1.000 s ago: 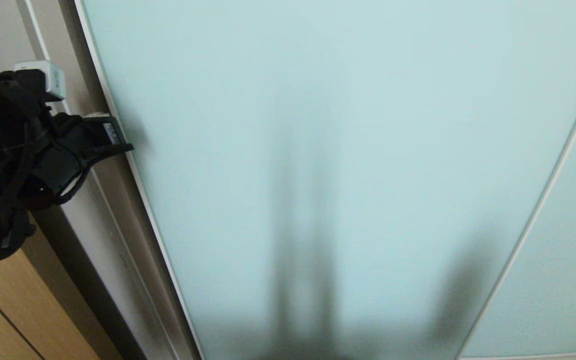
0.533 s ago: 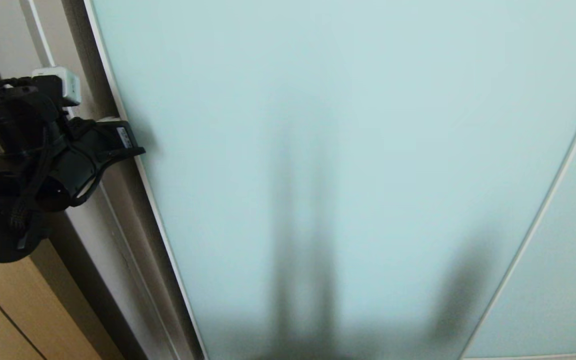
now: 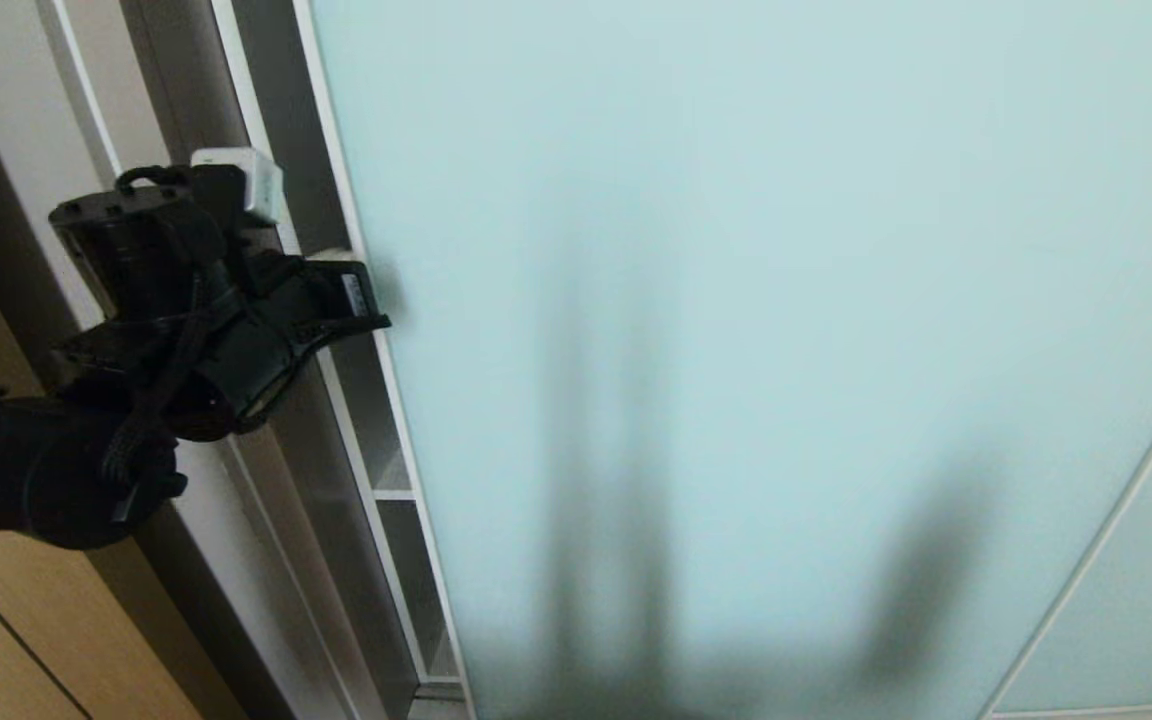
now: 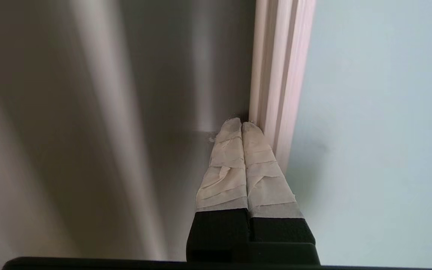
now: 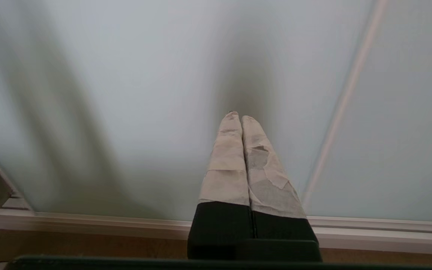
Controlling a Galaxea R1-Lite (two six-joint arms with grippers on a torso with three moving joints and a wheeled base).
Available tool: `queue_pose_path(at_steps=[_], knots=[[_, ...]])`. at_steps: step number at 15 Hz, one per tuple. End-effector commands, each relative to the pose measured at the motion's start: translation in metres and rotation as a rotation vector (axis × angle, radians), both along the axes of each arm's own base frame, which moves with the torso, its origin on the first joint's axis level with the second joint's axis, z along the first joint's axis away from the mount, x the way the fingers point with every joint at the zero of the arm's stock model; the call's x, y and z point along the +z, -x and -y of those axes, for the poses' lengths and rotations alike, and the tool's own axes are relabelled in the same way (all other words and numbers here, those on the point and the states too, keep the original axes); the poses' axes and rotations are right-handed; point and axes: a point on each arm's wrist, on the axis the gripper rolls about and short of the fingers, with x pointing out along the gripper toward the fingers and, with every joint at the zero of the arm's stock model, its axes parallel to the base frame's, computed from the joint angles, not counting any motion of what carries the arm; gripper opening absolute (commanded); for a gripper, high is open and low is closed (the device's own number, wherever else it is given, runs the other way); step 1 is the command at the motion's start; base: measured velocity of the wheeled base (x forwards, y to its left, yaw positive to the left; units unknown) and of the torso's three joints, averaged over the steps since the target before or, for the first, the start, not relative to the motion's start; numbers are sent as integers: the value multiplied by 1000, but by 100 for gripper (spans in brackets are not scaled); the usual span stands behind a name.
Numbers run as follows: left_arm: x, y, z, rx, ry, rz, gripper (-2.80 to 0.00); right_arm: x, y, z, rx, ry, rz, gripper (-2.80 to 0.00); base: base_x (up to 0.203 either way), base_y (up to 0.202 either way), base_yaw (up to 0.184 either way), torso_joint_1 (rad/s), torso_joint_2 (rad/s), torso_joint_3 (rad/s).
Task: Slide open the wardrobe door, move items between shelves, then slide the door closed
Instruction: Open the door
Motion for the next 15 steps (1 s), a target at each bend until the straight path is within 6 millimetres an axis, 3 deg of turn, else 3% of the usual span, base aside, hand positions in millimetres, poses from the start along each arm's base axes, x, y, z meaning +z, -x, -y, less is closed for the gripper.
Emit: queue_pose_path(at_steps=[1,3,5,8,10,12,15], knots=[[-1,6,23,-58,6,4,-280,0,0,0,0,0,1,-280,0,0,0,0,0,0],[-8,7,43,-96,16,18,-280,0,0,0,0,0,1,-280,0,0,0,0,0,0],[-12,3,49,-85,34,50,-280,0,0,0,0,0,1,-280,0,0,0,0,0,0],[-7,7,40,-60,45,73,-280,0,0,0,0,0,1,-280,0,0,0,0,0,0],[13,17,21,2,59,117,-280,0,0,0,0,0,1,-280,0,0,0,0,0,0],[37,42,2,49,71,157,-280,0,0,0,0,0,0,-280,0,0,0,0,0,0],[64,109,-24,75,62,129,-280,0,0,0,0,2,1,-280,0,0,0,0,0,0]])
